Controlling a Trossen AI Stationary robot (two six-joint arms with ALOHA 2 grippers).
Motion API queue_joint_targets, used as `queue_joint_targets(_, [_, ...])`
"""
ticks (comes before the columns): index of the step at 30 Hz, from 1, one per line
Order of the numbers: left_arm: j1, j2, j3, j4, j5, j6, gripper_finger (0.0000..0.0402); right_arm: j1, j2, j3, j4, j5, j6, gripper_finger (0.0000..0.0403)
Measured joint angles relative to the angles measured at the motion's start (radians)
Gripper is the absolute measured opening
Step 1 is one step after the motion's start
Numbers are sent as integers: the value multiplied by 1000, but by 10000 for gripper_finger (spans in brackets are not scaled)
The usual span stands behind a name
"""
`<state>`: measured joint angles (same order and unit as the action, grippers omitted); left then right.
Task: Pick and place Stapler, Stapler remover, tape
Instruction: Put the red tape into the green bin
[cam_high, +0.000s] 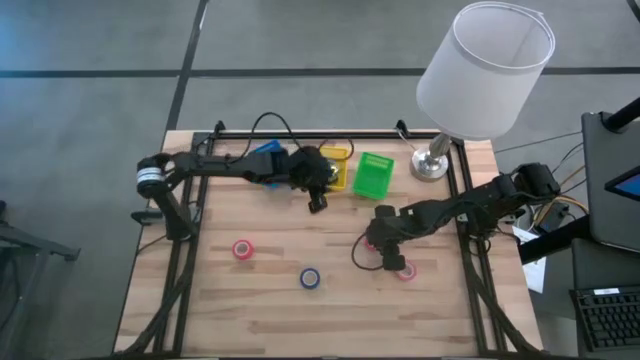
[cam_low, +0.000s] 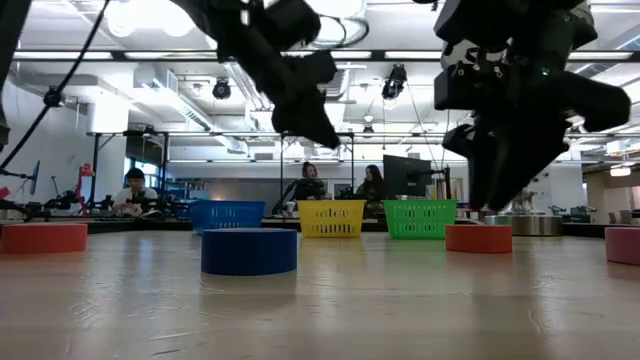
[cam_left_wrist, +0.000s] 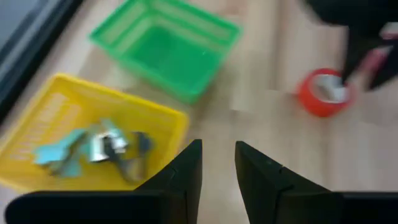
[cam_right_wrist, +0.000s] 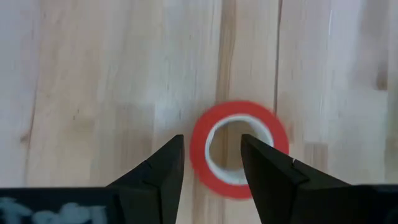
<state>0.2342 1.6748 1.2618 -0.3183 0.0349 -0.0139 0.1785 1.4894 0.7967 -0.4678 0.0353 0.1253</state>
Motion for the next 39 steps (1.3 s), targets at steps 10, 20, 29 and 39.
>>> queue_joint_targets(10, [-191, -40, -25, 12, -16, -13, 89, -3, 53, -11, 22, -13, 28, 153])
queue_joint_targets(20, [-279, -38, -25, 10, -47, -1, 89, -3, 148, -3, 51, -9, -51, 153])
queue_joint_targets(29, [-286, -38, -27, 9, -49, 15, 85, -2, 153, 16, 31, -17, -139, 115])
queue_joint_targets(39, [-358, -37, -125, 64, -63, -39, 83, -70, 116, 81, -78, 200, -253, 35])
